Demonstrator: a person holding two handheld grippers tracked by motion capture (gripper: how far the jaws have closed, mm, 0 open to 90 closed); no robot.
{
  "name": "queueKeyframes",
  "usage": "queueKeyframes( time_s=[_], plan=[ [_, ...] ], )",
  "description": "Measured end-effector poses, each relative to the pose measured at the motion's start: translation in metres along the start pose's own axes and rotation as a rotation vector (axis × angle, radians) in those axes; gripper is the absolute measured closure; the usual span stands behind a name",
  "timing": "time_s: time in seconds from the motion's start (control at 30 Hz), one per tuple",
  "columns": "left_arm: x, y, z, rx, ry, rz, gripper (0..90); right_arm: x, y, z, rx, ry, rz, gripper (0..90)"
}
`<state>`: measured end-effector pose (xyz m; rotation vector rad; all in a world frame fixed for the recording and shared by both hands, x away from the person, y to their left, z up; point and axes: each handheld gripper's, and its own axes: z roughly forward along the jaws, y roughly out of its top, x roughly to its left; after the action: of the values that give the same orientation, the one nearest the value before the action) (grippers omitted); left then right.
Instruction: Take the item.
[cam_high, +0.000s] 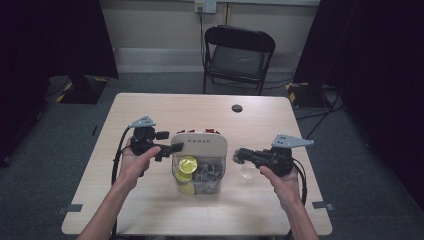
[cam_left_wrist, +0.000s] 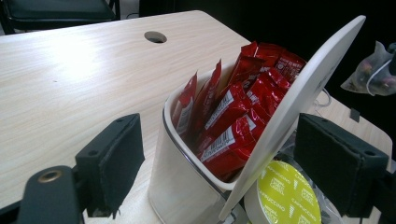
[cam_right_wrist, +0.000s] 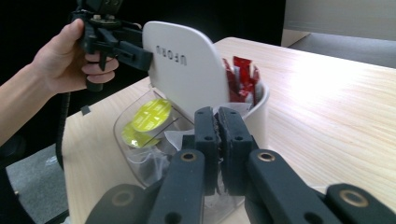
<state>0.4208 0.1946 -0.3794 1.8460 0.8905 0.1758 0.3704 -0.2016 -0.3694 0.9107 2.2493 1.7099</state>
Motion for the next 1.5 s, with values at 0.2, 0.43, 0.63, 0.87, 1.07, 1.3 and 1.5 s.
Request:
queueKeyframes(
  time_s=[0.2, 0.43, 0.63, 0.87, 1.07, 1.3, 1.5],
  plan=[
    [0.000, 0.000, 0.000, 0.000, 0.000, -0.001, 15.8, -0.006, 0.000, -0.003, -0.004, -0.027, 0.001, 87.6],
    [0.000, 0.000, 0.000, 0.000, 0.001, -0.002, 15.9, -0.013, -0.002, -0.003, 0.003, -0.063, 0.004, 87.6],
    [0.000, 0.000, -0.001, 0.003, 0.002, 0.002, 15.8, -0.024, -0.009, -0.002, 0.029, -0.109, 0.012, 87.5],
    [0.000, 0.000, -0.001, 0.004, 0.002, 0.003, 15.8, -0.033, -0.015, -0.003, 0.035, -0.141, 0.036, 87.4],
    [0.000, 0.000, -0.001, 0.004, 0.002, 0.000, 15.8, -0.038, -0.019, -0.001, 0.051, -0.163, 0.043, 87.3],
    [0.001, 0.000, -0.001, 0.006, 0.003, 0.002, 15.8, -0.044, -0.025, 0.002, 0.073, -0.177, 0.054, 86.9],
    [0.000, 0.000, 0.000, 0.010, -0.001, 0.005, 15.9, -0.044, -0.026, 0.004, 0.084, -0.183, 0.053, 86.4]
  ],
)
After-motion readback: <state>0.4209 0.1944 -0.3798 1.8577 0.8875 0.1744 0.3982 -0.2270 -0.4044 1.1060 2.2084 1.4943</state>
